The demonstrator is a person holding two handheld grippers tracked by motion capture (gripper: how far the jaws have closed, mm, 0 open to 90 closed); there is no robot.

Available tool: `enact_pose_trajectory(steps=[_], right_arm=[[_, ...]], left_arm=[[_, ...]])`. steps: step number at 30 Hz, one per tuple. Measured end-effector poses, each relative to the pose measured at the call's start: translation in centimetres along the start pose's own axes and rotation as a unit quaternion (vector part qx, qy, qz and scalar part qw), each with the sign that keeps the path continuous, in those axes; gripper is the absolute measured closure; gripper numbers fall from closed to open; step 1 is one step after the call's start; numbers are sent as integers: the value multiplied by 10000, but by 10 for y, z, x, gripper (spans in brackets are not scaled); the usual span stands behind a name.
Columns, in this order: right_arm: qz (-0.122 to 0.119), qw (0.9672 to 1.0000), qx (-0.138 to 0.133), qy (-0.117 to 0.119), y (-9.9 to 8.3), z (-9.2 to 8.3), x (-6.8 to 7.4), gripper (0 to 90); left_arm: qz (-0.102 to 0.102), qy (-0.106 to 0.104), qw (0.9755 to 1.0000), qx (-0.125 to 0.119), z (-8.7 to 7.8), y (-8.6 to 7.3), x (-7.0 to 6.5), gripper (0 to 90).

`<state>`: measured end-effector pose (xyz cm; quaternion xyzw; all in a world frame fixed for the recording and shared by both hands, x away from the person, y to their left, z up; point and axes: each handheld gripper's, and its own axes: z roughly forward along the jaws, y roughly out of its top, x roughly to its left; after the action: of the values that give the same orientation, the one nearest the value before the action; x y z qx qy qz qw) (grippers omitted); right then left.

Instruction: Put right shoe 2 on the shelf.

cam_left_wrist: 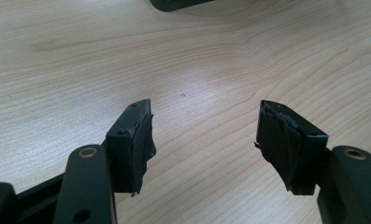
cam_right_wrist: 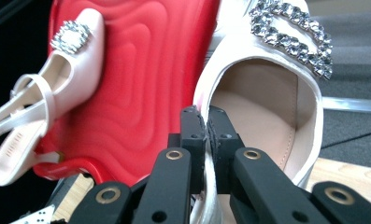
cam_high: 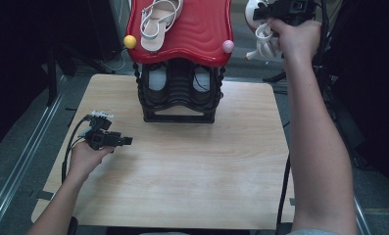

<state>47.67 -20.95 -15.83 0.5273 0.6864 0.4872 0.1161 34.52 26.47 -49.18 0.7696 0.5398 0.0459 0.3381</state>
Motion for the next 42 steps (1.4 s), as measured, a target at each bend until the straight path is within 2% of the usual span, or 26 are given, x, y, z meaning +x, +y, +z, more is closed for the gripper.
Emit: enact_pose_trajectory(steps=[4,11,20,27,30,38,42], right_arm=[[-61,9999,-22,100,9,3,13,888],[-263,9996,4,77,23,17,38,888],[-445,9988,75,208,32,44,65,888],[-710,9973,118,177,41,64,82,888],[-868,9960,188,87,41,74,90,887],[-1247,9914,381,-108,34,93,103,886],[-1230,9914,441,-85,28,95,101,885]], left_arm=[[-9,-18,10000,-8,0,0,0,366],[25,-64,10000,7,0,0,0,366],[26,-75,10000,6,1,0,-1,366],[33,-76,10000,46,3,-1,0,366],[20,-79,10000,17,1,-1,1,366],[10,-86,10000,3,0,-2,3,366],[8,-80,10000,24,1,-2,1,366]])
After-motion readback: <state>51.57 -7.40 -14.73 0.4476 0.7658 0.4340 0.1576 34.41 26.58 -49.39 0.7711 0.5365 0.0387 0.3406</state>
